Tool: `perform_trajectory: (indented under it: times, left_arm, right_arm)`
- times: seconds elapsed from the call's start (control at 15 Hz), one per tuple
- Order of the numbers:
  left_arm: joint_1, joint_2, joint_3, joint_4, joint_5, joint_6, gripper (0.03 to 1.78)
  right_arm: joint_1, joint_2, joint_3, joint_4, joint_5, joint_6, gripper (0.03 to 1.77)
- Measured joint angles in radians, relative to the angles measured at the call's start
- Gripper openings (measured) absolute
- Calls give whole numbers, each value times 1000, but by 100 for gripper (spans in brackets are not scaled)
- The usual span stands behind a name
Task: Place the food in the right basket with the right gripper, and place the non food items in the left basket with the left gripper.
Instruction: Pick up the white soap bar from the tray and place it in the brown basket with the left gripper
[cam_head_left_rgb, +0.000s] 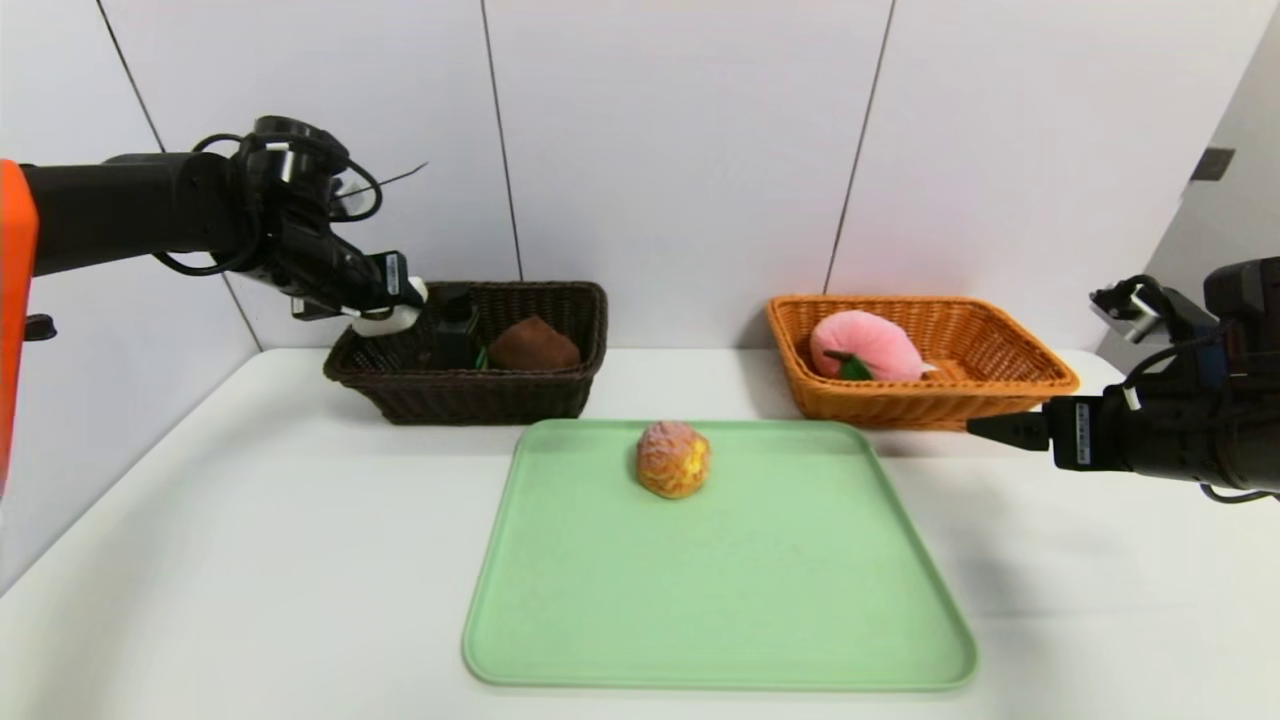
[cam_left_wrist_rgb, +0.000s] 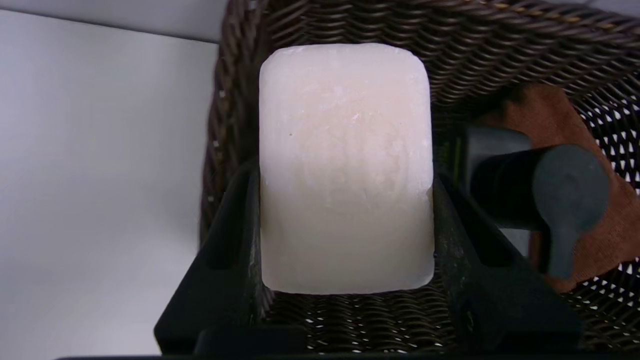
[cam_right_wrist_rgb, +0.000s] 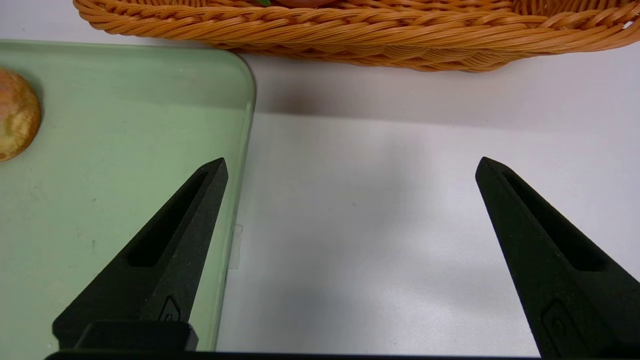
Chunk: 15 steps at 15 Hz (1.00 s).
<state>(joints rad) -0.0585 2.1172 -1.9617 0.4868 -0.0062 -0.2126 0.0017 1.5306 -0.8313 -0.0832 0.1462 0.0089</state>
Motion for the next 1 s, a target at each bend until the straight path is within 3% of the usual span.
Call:
perform_trajectory:
  times: [0.93, 1.0]
  left_arm:
    - [-34, 46, -2, -2, 7, 4, 97]
    - [-34, 48, -2, -3, 8, 3, 105]
  right_arm:
    - [0, -20, -1, 1, -1, 2, 171]
    - [0, -22, 0, 1, 0, 2, 171]
